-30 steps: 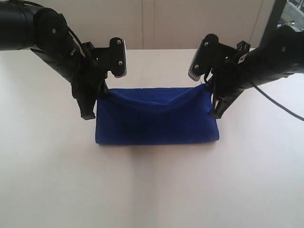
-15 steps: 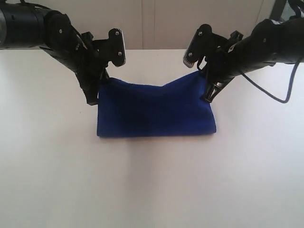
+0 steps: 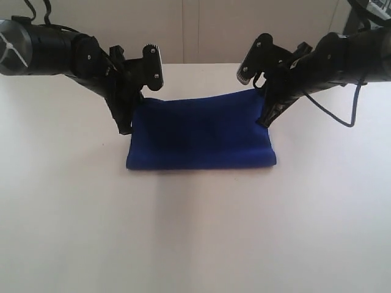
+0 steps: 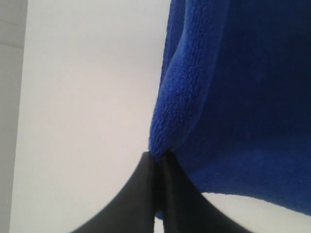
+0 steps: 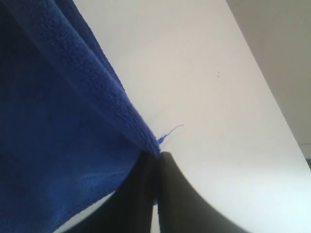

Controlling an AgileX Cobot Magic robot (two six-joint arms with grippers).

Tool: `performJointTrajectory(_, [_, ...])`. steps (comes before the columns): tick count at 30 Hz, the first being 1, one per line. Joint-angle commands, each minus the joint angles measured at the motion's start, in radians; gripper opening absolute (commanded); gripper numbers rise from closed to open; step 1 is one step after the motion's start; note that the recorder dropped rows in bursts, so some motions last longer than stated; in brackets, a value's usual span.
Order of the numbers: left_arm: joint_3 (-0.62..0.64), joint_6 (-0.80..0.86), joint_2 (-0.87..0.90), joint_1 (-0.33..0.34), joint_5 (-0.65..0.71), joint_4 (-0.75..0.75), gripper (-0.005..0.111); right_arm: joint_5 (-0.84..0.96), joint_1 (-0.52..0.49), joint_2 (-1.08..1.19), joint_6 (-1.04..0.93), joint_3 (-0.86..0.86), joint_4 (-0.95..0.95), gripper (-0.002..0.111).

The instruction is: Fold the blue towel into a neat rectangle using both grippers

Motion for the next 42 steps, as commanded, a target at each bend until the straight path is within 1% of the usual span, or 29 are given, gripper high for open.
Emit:
performJointTrajectory(1, [-0.006,0.000,0.006,0.003,-0.022,-0.004,0.000,-0.022,-0.008,0.006,0.012,-0.008,0.003,0.000])
performJointTrajectory(10, [-0.006,0.000,0.027,0.003,-0.077,-0.004,0.000,-0.064,-0.008,0.050,0.012,-0.008,0.003,0.000])
performJointTrajectory(17, [-0.006,0.000,0.049,0.003,-0.073,-0.004,0.000,-0.066,-0.008,0.057,0.012,-0.008,0.003,0.001])
performJointTrajectory(20, [-0.006,0.000,0.048,0.003,-0.075,-0.004,0.000,-0.067,-0.008,0.057,0.007,-0.008,0.001,0.009])
performJointTrajectory(23, [-0.006,0.000,0.048,0.003,-0.075,-0.004,0.000,-0.073,-0.008,0.057,0.007,-0.008,0.001,0.022])
performJointTrajectory(25, [-0.006,0.000,0.048,0.003,-0.075,-0.004,0.006,-0.082,-0.008,0.057,0.007,-0.008,0.001,0.029])
performJointTrajectory(26, [-0.006,0.000,0.048,0.003,-0.075,-0.004,0.016,-0.090,-0.008,0.057,0.007,-0.008,0.001,0.032])
performJointTrajectory(27, [-0.006,0.000,0.048,0.003,-0.075,-0.004,0.022,-0.091,-0.008,0.057,0.007,-0.008,0.001,0.033])
performJointTrajectory(28, [-0.006,0.000,0.048,0.003,-0.075,-0.004,0.034,-0.091,-0.008,0.057,0.011,-0.008,0.001,0.033])
performJointTrajectory(30, [-0.006,0.000,0.048,0.003,-0.075,-0.004,0.044,-0.091,-0.008,0.057,0.011,-0.008,0.001,0.033])
performJointTrajectory(31, [-0.006,0.000,0.048,0.003,-0.075,-0.004,0.046,-0.091,-0.008,0.057,0.011,-0.008,0.001,0.033])
performJointTrajectory(33, [-0.006,0.000,0.048,0.003,-0.077,-0.004,0.050,-0.092,-0.008,0.057,0.011,-0.008,0.001,0.033])
performJointTrajectory(37, [-0.006,0.000,0.048,0.003,-0.075,-0.004,0.050,-0.091,-0.008,0.057,0.027,-0.008,0.001,0.033])
performJointTrajectory(39, [-0.006,-0.015,0.048,0.003,-0.073,-0.004,0.050,-0.088,-0.008,0.057,0.068,-0.008,0.002,0.033])
performJointTrajectory(41, [-0.006,-0.073,0.048,0.003,-0.071,-0.004,0.047,-0.089,-0.008,0.057,0.128,-0.008,0.002,0.033])
performJointTrajectory(42, [-0.006,-0.115,0.048,0.003,-0.063,-0.004,0.043,-0.088,-0.008,0.057,0.166,-0.008,0.002,0.032])
